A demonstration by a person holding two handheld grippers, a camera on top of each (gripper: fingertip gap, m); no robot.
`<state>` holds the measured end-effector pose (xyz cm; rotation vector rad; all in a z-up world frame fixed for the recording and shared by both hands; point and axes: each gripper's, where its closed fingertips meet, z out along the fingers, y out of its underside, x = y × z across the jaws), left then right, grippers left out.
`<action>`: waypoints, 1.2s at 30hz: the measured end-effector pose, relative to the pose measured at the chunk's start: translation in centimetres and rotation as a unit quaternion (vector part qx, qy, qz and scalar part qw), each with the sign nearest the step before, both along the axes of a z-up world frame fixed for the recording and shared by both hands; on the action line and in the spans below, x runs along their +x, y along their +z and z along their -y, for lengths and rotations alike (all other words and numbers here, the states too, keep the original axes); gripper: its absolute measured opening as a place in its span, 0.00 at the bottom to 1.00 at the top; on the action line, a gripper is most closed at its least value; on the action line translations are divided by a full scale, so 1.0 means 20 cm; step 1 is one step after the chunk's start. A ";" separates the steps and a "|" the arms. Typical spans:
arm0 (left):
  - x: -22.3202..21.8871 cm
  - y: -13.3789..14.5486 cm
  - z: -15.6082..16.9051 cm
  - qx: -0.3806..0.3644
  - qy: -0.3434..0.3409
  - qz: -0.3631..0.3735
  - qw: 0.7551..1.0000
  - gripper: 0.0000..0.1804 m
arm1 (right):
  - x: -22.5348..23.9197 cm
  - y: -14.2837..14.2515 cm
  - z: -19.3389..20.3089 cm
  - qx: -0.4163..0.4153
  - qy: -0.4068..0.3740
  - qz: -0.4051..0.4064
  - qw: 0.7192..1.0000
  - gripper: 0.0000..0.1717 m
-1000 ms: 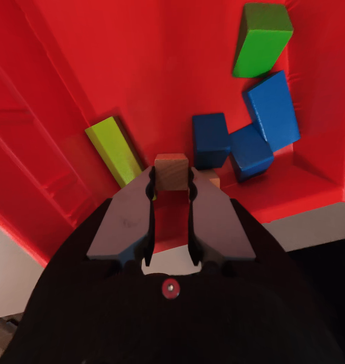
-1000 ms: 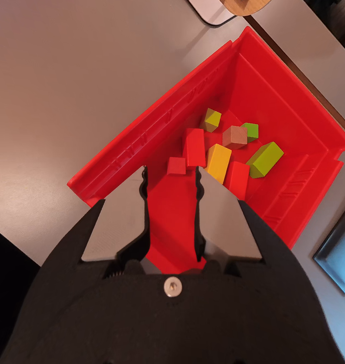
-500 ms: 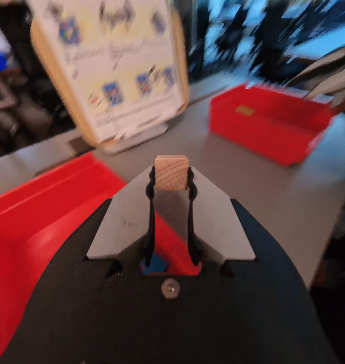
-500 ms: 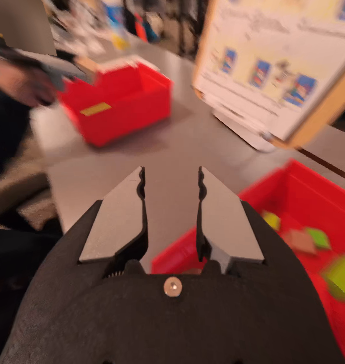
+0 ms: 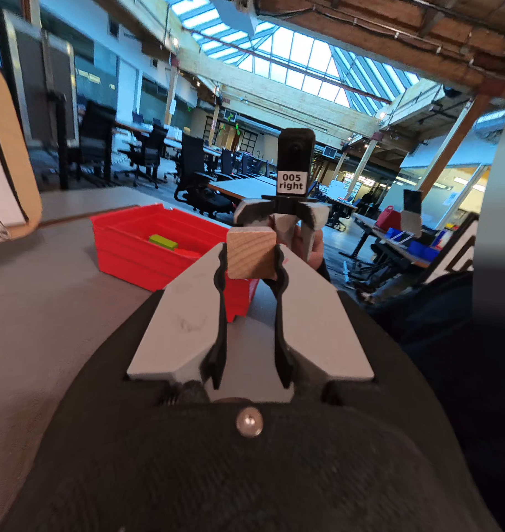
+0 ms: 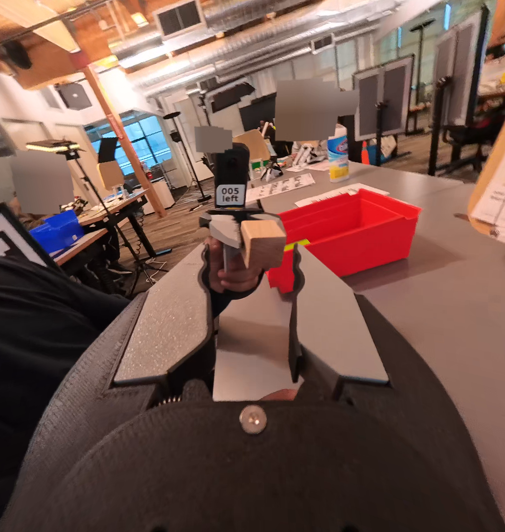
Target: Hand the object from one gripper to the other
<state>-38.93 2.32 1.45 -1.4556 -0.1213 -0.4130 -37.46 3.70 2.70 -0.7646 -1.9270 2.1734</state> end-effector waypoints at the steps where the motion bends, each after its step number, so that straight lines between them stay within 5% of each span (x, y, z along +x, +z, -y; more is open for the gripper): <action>1: 0.00 -0.03 -0.02 -0.008 -0.007 0.029 1.000 0.16 | -0.03 -0.03 -0.01 -0.001 -0.008 0.020 1.000 0.32; 4: 0.00 -0.08 -0.05 -0.019 -0.039 0.105 0.994 0.16 | -0.09 -0.08 -0.05 -0.026 -0.011 0.069 0.997 0.32; 12: -0.02 -0.15 -0.07 -0.039 -0.025 0.113 0.993 0.16 | -0.11 -0.12 -0.04 -0.015 -0.005 0.078 0.997 0.35; 18: -0.01 -0.13 -0.05 -0.028 -0.043 0.137 0.989 0.16 | -0.08 -0.19 0.01 0.132 -0.034 -0.031 0.990 0.45; 25: 0.04 -0.13 -0.06 -0.017 -0.097 0.186 0.978 0.14 | -0.07 -0.27 0.01 0.293 -0.095 -0.157 0.938 0.54; 29: 0.06 -0.16 -0.09 -0.026 -0.106 0.201 0.974 0.15 | -0.08 -0.27 0.04 0.336 -0.128 -0.214 0.908 0.48; 36: 0.07 -0.15 -0.09 -0.014 -0.135 0.236 0.962 0.16 | -0.04 -0.24 0.04 0.354 -0.134 -0.287 0.880 0.18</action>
